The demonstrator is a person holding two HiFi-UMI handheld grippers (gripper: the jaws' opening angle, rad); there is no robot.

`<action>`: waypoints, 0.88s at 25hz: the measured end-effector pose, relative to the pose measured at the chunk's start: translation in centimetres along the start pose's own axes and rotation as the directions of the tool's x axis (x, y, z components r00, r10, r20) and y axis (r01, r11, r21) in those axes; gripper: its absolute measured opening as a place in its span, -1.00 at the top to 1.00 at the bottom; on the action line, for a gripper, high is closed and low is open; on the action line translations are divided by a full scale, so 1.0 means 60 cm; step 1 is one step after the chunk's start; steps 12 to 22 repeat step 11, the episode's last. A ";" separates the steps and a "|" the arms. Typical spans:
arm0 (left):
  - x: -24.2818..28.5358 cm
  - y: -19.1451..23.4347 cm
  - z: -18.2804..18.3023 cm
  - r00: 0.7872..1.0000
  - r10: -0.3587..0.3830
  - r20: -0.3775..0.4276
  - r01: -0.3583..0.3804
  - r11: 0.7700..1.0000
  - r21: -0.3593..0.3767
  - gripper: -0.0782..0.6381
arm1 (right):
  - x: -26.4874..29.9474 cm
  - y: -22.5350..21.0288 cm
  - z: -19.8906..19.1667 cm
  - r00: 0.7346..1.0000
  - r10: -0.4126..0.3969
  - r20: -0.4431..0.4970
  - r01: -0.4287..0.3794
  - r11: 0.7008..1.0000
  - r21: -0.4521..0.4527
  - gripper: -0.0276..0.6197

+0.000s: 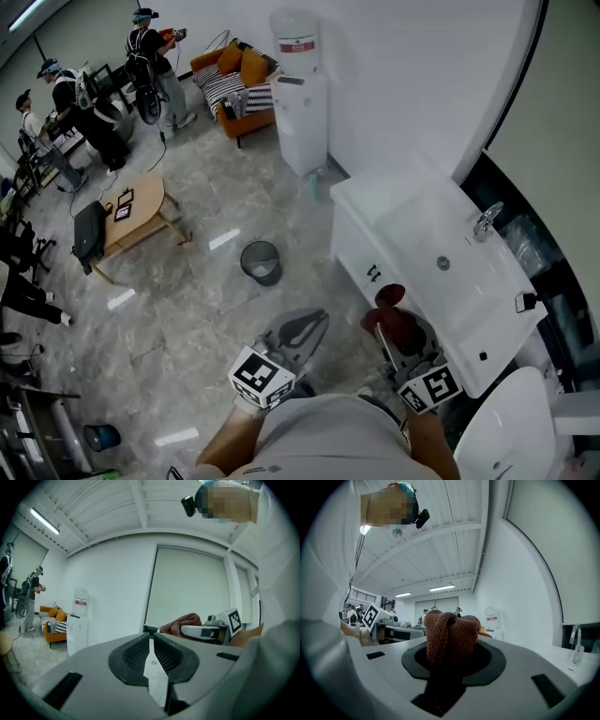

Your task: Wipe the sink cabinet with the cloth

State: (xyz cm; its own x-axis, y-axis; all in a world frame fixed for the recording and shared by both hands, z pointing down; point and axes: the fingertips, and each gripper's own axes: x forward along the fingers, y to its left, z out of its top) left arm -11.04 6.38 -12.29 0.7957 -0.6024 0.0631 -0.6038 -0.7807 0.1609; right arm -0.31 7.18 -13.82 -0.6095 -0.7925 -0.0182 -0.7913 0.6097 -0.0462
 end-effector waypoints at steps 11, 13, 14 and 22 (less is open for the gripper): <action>0.030 -0.040 -0.007 1.000 -0.022 -0.014 0.022 1.000 0.002 0.74 | -0.043 -0.034 -0.010 1.000 -0.006 -0.003 0.006 0.999 0.037 0.54; 0.030 -0.040 -0.007 1.000 -0.022 -0.014 0.022 1.000 0.002 0.74 | -0.043 -0.034 -0.010 1.000 -0.006 -0.003 0.006 0.999 0.037 0.54; 0.030 -0.040 -0.007 1.000 -0.022 -0.014 0.022 1.000 0.002 0.74 | -0.043 -0.034 -0.010 1.000 -0.006 -0.003 0.006 0.999 0.037 0.54; 0.030 -0.040 -0.007 1.000 -0.022 -0.014 0.022 1.000 0.002 0.74 | -0.043 -0.034 -0.010 1.000 -0.006 -0.003 0.006 0.999 0.037 0.54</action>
